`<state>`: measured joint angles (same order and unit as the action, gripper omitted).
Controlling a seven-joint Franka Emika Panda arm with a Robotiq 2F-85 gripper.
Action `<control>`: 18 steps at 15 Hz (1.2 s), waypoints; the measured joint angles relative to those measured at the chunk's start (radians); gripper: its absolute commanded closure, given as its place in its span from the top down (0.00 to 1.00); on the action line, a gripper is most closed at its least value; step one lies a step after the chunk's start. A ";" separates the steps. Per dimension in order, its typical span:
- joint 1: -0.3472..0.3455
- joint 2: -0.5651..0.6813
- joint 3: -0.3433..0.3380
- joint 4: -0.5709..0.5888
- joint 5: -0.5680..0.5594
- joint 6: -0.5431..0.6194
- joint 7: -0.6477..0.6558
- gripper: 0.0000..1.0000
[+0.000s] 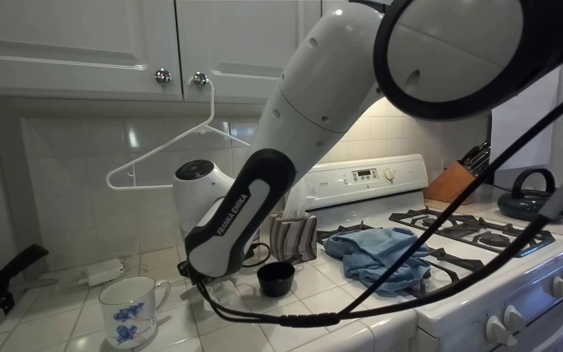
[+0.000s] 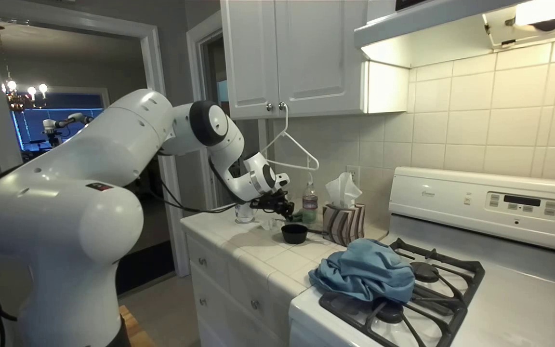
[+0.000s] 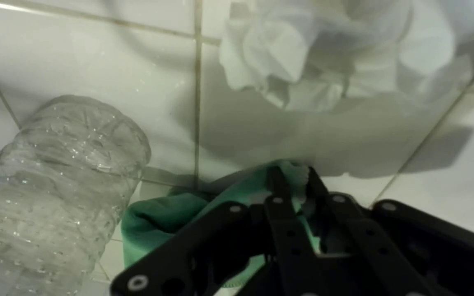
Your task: Pick up the green cloth and hang it on the hang wire
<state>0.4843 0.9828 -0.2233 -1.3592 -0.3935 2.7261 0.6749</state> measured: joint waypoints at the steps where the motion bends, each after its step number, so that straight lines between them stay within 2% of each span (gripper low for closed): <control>1: 0.001 -0.001 0.000 -0.001 0.000 0.000 -0.001 0.00; 3: 0.001 -0.018 0.013 -0.021 0.000 0.001 -0.031 0.01; 6: 0.000 -0.123 0.051 -0.132 0.000 0.009 -0.143 0.01; 10: 0.012 -0.307 0.031 -0.315 -0.004 0.007 -0.190 0.01; 14: -0.041 -0.500 0.094 -0.517 0.001 -0.122 -0.291 0.01; 16: -0.051 -0.600 0.095 -0.619 -0.047 -0.144 -0.297 0.01; 18: -0.057 -0.705 0.089 -0.705 -0.153 -0.145 -0.294 0.01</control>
<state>0.4271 0.2780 -0.1343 -2.0639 -0.5463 2.5808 0.3806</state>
